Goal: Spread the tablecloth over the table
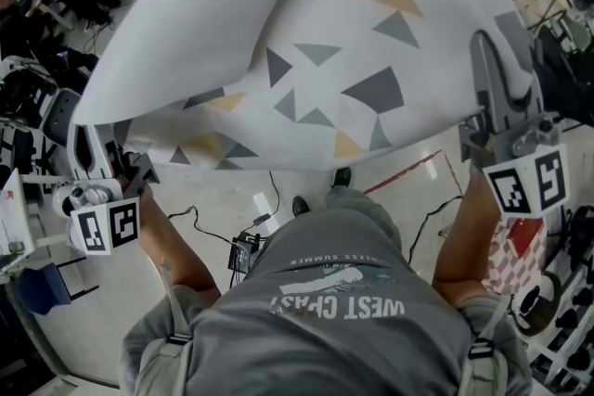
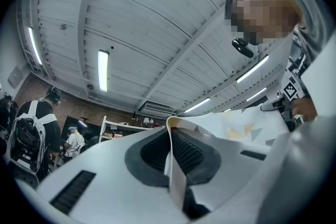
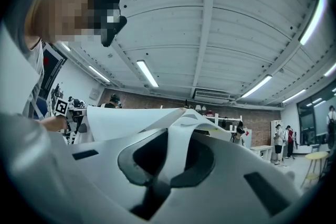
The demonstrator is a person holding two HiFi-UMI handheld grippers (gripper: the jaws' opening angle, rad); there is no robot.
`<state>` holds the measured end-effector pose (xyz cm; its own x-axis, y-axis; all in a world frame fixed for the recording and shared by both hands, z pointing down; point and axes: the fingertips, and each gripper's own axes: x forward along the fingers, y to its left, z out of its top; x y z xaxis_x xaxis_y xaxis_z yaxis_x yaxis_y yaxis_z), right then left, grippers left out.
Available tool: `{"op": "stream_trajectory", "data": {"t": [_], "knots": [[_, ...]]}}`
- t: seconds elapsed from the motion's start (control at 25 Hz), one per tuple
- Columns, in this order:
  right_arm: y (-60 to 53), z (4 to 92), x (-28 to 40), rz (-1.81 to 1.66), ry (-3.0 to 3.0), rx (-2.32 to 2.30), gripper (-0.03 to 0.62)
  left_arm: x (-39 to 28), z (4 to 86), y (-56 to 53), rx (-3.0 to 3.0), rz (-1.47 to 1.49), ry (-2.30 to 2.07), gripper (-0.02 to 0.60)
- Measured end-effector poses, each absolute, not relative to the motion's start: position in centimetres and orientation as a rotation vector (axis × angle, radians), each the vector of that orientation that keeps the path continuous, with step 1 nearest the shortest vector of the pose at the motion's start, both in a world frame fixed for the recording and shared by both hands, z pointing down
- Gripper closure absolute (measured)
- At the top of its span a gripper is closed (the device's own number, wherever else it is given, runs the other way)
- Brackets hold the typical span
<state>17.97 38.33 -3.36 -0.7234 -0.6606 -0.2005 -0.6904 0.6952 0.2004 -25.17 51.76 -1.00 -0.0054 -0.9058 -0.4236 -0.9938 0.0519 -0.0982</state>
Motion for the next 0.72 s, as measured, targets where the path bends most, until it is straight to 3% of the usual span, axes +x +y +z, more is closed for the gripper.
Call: {"op": "stream_trajectory", "data": {"t": [0.28,0.72], "knots": [[29.5,-1.7,18.9,0.343,2.803,-1.056,0.576,-23.6,-0.4,44.7,-1.884,0.263,2.007,0.583],[18.7,0.0,25.4,0.283,2.830,-0.910,0.576,-15.5,0.3,37.5,-1.797,0.186,2.100,0.583]]}}
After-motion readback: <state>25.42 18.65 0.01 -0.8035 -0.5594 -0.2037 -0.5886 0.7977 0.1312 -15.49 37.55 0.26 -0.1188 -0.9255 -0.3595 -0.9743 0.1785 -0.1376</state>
